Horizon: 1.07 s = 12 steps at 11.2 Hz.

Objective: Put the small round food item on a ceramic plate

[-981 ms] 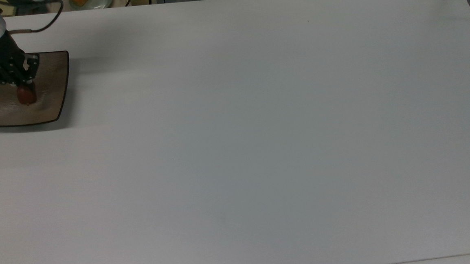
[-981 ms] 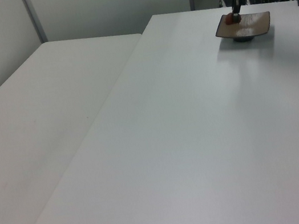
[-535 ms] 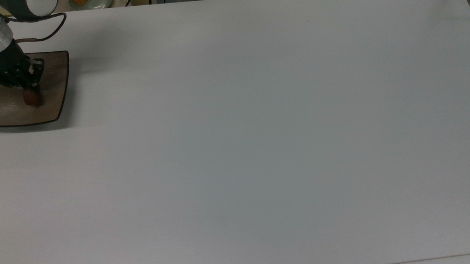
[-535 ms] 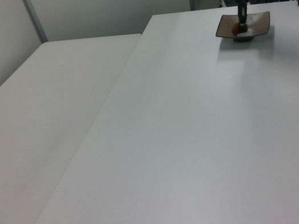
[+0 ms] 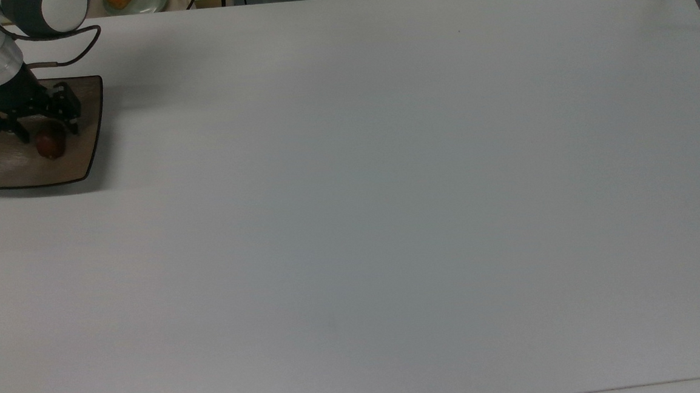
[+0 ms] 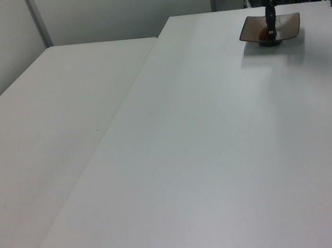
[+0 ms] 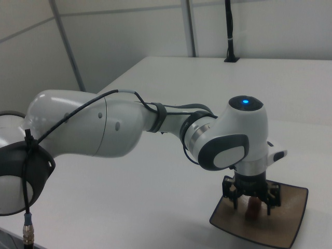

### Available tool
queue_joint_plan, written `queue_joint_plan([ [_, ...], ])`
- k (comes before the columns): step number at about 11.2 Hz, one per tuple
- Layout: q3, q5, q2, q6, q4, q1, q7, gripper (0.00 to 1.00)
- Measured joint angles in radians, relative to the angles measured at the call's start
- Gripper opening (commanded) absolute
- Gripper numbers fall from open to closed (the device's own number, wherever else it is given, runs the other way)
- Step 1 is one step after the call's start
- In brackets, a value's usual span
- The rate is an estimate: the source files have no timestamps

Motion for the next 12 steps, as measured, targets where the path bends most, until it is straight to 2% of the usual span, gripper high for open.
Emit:
queue_joint_plan([
  [9,-0.006,0.001,-0.043,-0.001,0.009,-0.008,0.002,1.00],
  [12,-0.004,0.001,-0.120,-0.125,0.044,0.035,0.020,1.00],
])
